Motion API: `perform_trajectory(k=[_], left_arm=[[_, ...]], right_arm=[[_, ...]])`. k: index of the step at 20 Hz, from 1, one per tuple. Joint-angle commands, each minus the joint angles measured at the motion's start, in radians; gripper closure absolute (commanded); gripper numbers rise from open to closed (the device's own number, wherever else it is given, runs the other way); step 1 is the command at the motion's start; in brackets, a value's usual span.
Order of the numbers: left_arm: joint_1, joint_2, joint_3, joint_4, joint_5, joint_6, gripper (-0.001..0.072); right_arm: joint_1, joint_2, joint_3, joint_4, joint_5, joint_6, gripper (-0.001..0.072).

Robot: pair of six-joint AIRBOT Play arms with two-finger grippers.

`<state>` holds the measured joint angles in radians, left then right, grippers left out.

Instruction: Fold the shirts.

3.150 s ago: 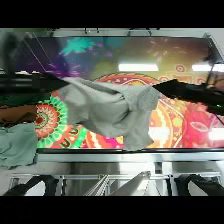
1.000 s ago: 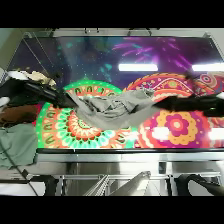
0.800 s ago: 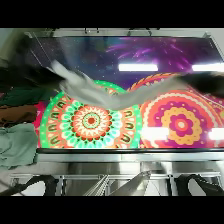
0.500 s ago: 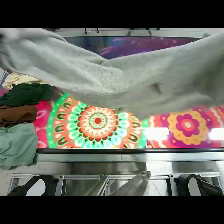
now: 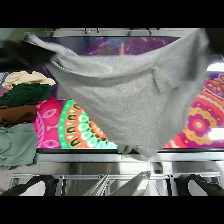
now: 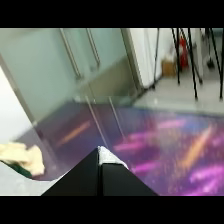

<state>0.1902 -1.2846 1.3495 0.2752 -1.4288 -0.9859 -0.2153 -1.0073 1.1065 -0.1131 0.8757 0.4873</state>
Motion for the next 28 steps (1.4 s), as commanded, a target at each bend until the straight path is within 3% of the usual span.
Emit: perform_trajectory(k=[1,2,5,7,9,12,19,23,24,28], left_arm=[[-0.085,-0.259,0.061,0.198,0.093,0.0,0.0234],[-0.082,-0.33,0.104,0.205,0.093,-0.002,-0.0006],[-0.025,-0.473,0.247,0.204,0.055,-0.005,-0.0004],[0.035,-0.525,0.326,0.21,-0.047,-0.055,-0.0003],[0.08,-0.55,0.365,0.327,-0.154,-0.144,-0.0002],[0.101,-0.549,0.299,0.583,-0.205,-0.203,-0.0002],[-0.032,-0.556,0.019,0.595,0.117,-0.166,0.0018],[-0.1,-0.64,0.096,0.65,0.156,-0.174,0.0019],[-0.105,-0.667,0.136,0.649,0.138,-0.196,0.0049],[-0.14,-0.763,0.283,0.649,-0.02,-0.202,0.0588]], right_arm=[[0.079,-0.235,0.006,-0.035,-0.109,-0.04,0.0411],[0.075,-0.264,0.006,-0.035,-0.108,-0.021,0.0251],[-0.003,-0.24,0.005,-0.137,-0.014,0.106,0.0251],[-0.096,-0.191,0.005,-0.343,0.095,0.293,0.0251],[-0.196,-0.156,-0.02,-0.554,0.249,0.471,0.0251],[-0.327,-0.097,-0.196,-0.67,0.391,0.605,0.0251],[-0.326,0.001,-0.771,-0.661,0.263,0.718,0.0252],[-0.238,-0.002,-0.877,-0.643,0.191,0.718,0.0251],[-0.209,-0.008,-0.88,-0.642,0.179,0.729,0.0251],[-0.054,-0.07,-0.88,-0.503,0.101,0.703,0.0256]])
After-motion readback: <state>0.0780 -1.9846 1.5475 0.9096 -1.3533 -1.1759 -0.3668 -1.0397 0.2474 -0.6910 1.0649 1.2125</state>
